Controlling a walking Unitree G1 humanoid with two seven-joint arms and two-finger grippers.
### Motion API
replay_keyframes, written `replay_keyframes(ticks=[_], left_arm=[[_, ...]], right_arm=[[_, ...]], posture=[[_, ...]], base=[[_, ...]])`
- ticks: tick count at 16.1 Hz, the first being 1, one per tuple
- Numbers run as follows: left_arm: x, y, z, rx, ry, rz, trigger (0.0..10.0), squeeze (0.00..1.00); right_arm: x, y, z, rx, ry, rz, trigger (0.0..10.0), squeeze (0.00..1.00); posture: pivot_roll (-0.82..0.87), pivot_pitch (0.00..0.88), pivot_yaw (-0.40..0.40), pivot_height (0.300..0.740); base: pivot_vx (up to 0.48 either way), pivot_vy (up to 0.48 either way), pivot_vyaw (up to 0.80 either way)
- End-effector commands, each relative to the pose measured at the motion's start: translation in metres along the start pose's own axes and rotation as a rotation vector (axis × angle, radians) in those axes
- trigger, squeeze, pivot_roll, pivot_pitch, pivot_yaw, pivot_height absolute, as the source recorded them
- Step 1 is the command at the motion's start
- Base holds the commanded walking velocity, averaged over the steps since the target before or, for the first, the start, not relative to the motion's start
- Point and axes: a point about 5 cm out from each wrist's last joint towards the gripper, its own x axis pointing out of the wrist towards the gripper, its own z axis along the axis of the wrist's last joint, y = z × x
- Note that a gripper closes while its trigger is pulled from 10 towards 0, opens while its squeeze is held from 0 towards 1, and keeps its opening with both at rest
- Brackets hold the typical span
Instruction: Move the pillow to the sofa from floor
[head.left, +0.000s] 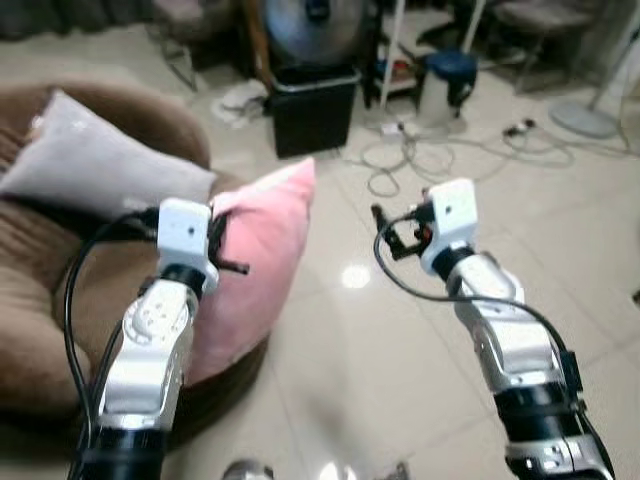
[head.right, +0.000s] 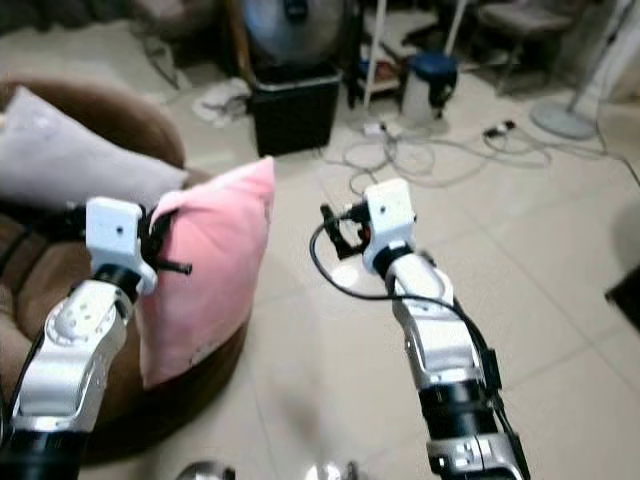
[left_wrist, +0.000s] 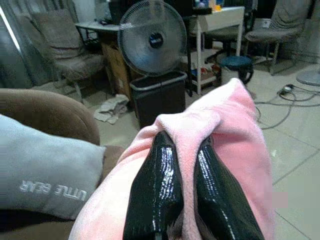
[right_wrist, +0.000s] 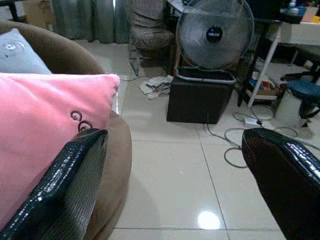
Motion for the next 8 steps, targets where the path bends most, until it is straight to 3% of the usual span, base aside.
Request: replay_keyframes(ticks=[1, 8], left_arm=[[0.003, -0.001, 0.010, 0.014, -0.055, -0.002, 10.0, 0.00], [0.009, -0.004, 0.016, 0.019, -0.072, -0.027, 10.0, 0.00]], right_arm=[[-0.001, -0.001, -0.004, 0.021, 0.012, -0.006, 10.0, 0.00], [-0.004, 0.002, -0.016, 0.038, 0.056, -0.040, 10.0, 0.00]], posture=[[0.15, 0.000, -0.039, 0.740], [0.19, 0.000, -0.029, 0.740]], base=[[0.000, 0.000, 0.00], [0.000, 0.000, 0.00]])
